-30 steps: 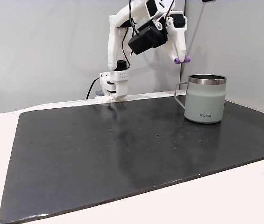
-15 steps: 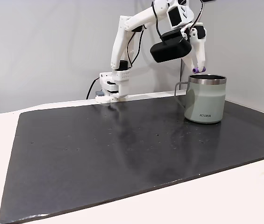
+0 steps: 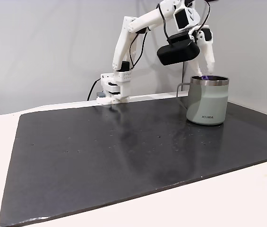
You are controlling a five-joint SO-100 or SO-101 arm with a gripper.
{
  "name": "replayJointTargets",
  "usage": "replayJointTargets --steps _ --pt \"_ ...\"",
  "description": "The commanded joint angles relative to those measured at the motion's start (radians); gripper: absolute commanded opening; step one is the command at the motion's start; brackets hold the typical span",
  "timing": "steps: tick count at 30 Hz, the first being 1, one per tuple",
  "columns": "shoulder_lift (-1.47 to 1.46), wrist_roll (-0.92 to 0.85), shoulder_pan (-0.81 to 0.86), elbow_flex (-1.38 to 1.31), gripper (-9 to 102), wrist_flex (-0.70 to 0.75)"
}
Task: Grasp a pengrip and put it in the cup.
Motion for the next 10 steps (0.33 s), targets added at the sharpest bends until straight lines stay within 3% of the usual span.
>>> replayJointTargets --steps 1,10 --pt "0.017 -0.002 0.009 -0.074 20 -0.014" --pt "0.017 -0.002 0.009 -0.075 21 -0.011"
